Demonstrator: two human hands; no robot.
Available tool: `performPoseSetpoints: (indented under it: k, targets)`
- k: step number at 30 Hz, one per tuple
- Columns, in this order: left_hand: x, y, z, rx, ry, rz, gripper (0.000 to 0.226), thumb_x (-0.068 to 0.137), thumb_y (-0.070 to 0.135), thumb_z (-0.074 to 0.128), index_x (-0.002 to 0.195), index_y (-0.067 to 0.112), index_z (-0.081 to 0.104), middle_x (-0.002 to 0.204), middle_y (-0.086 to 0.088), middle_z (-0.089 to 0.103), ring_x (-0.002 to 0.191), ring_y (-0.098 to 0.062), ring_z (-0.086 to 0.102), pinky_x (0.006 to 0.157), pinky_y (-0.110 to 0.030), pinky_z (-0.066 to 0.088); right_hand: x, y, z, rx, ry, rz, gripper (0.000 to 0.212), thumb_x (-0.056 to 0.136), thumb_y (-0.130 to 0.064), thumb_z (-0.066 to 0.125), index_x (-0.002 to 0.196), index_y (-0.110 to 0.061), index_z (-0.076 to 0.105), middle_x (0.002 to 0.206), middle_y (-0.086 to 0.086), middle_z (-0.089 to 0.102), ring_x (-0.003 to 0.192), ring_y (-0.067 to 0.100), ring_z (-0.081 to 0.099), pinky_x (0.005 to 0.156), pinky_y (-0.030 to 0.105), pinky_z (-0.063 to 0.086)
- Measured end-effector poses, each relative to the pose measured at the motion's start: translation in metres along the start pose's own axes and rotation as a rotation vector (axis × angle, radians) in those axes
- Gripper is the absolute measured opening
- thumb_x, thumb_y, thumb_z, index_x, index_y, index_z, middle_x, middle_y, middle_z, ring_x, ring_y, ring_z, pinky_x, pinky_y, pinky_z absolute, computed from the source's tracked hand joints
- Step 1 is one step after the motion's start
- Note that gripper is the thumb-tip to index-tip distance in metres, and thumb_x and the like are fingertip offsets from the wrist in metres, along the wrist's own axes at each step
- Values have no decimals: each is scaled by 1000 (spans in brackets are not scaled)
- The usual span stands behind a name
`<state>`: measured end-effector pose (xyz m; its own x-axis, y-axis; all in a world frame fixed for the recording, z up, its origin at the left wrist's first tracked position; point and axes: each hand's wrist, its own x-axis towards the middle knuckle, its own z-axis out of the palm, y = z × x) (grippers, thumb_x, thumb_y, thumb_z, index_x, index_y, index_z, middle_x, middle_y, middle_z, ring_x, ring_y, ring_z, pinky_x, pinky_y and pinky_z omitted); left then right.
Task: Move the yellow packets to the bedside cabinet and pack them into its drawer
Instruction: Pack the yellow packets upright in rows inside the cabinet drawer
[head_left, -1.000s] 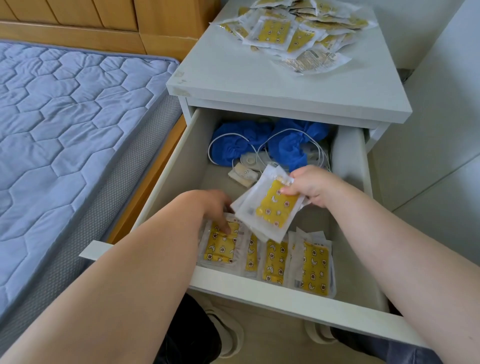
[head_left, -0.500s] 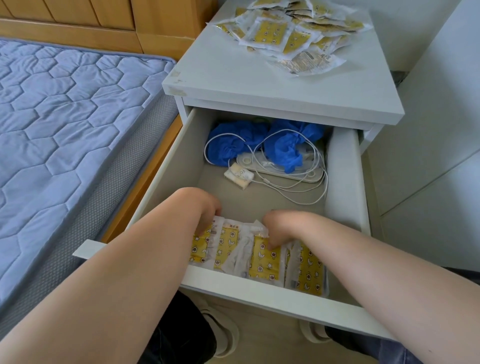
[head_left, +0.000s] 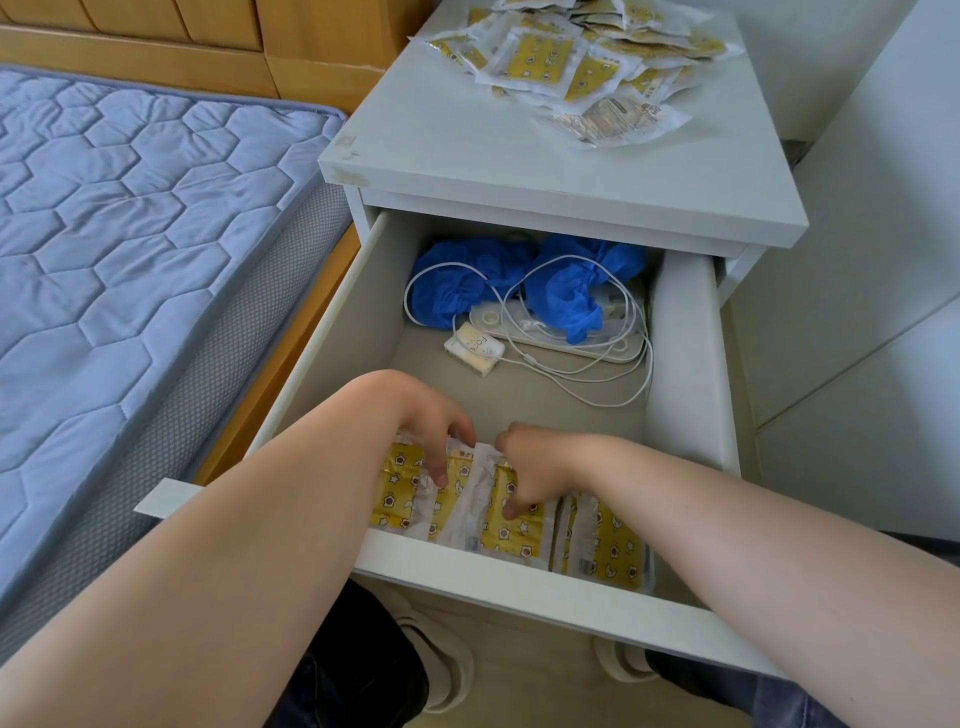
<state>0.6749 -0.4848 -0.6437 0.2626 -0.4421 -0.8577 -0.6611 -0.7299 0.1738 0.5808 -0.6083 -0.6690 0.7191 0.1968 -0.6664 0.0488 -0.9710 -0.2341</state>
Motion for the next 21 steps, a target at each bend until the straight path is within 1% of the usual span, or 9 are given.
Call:
performPoseSetpoints:
  k: [2,5,7,9,12,13,16,18,21]
  targets:
    - [1,1,0,13,-17,-6,73,78,29,77,141,29,41,137,5,48,122,-20,48,104,-39,42,-1,2,-2,-30,-14,-31,64,77,-43,74,129,-13,50,123,10,45,109,28,52,87,32,47]
    - [0,1,0,-15,-33,-17,80,77,28,79,143,30,35,140,5,47,124,-21,48,104,-40,43,-3,7,-4,-97,-42,-27,75,78,-51,70,140,-22,39,129,11,39,122,28,40,98,38,42]
    - [-1,2,-1,-29,-37,-13,83,79,26,77,146,31,29,140,3,45,125,-22,47,101,-37,43,-4,6,-6,-81,-54,40,82,78,-56,67,143,-20,33,135,10,37,126,29,38,102,40,40]
    - [-2,6,-2,-29,-29,-7,85,80,26,76,148,33,24,142,2,44,126,-23,46,100,-37,43,-8,5,-12,-84,-76,129,85,78,-61,64,143,-14,34,137,11,40,124,28,43,99,38,42]
    - [1,15,-2,-13,14,27,90,81,29,74,150,35,16,149,0,38,133,-25,40,107,-41,38,-18,16,-24,-168,-176,248,86,80,-66,57,140,-8,41,135,10,49,118,27,52,92,35,46]
    - [3,18,-1,2,28,38,92,81,32,74,151,35,14,152,-1,34,136,-25,36,109,-42,35,-21,22,-27,-185,-224,272,87,79,-68,56,140,-8,41,135,9,51,118,27,53,90,35,47]
    - [5,25,1,55,22,52,93,81,39,73,151,36,13,156,2,26,141,-25,29,111,-43,32,-26,31,-30,-162,-323,292,91,75,-70,59,142,-12,41,138,7,51,121,27,53,75,31,49]
    - [4,28,2,86,11,49,89,83,40,71,152,35,15,155,2,27,140,-26,30,109,-42,31,-29,32,-32,-142,-358,273,87,74,-68,62,141,-15,43,137,5,52,122,26,52,77,31,48]
    - [1,30,1,94,9,54,81,85,41,68,150,35,20,153,2,31,138,-26,33,108,-43,33,-35,40,-36,-143,-411,283,76,78,-55,68,140,-17,45,136,4,52,120,26,54,83,32,48]
